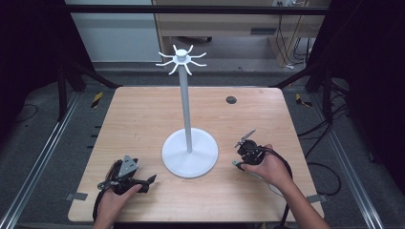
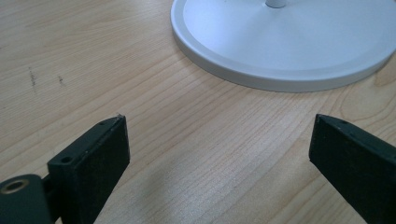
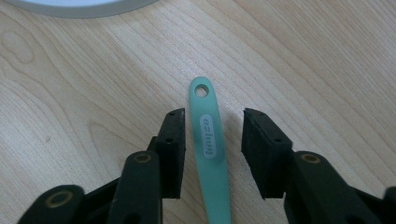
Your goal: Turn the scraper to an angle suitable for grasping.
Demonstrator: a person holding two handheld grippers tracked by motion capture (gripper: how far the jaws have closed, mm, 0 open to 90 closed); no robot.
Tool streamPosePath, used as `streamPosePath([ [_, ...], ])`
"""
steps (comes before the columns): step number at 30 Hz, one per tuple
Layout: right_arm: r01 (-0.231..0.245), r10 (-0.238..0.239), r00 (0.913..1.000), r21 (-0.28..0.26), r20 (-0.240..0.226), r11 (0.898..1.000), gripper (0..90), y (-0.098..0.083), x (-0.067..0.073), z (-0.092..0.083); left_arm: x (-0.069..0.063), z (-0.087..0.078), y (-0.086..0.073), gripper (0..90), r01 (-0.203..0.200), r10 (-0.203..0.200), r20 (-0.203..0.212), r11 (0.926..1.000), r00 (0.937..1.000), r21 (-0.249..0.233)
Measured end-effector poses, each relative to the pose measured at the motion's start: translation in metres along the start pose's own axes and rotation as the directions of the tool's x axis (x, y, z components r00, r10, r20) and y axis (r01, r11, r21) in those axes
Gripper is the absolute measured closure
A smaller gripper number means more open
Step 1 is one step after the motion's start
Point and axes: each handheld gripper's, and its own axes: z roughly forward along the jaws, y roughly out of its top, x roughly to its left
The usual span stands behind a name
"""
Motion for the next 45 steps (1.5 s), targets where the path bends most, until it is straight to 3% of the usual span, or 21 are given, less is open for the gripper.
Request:
streamPosePath([
  [10,0.022,-0.02,0.9997,0.086,-0.015,0.996,61.0,0.007,0.001,0.007,0.0,0.0,0.0,4.6,-0.004,0.004,-0.003,1.0,1.0,0.002],
  [17,0.044,-0.043,0.9989,0.108,-0.017,0.993,64.2,0.009,0.001,0.011,-0.001,0.0,0.0,4.6,-0.012,0.012,-0.005,0.9999,0.9999,0.004],
  [22,0.027,-0.025,0.9995,0.132,-0.018,0.991,66.0,0.012,0.001,0.01,-0.001,0.0,0.0,4.6,-0.014,0.014,-0.006,0.9999,0.9999,0.005],
  [28,0.051,-0.048,0.9985,0.132,-0.028,0.99,68.2,0.013,0.0,0.011,-0.001,0.0,0.0,4.6,-0.014,0.014,-0.006,0.9999,0.9999,0.005],
  [32,0.027,-0.023,0.9993,0.139,-0.029,0.99,69.3,0.014,0.001,0.011,-0.001,0.0,0.0,4.6,-0.016,0.016,-0.006,0.9999,0.9999,0.005],
  [34,0.05,-0.046,0.9985,0.138,-0.031,0.989,69.8,0.013,-0.001,0.012,-0.002,0.0,0.0,4.6,-0.017,0.017,-0.005,0.9998,0.9998,0.005],
  [35,0.031,-0.026,0.9991,0.146,-0.033,0.989,69.8,0.014,0.001,0.011,-0.002,0.0,0.0,4.6,-0.017,0.017,-0.005,0.9998,0.9998,0.005],
  [40,0.048,-0.044,0.9985,0.151,-0.032,0.987,71.8,0.015,-0.002,0.012,-0.002,0.0,0.0,4.6,-0.018,0.018,-0.005,0.9998,0.9998,0.006],
  [45,0.03,-0.024,0.999,0.159,-0.036,0.987,72.2,0.016,0.0,0.012,-0.002,0.0,0.0,4.6,-0.019,0.019,-0.004,0.9998,0.9998,0.006],
])
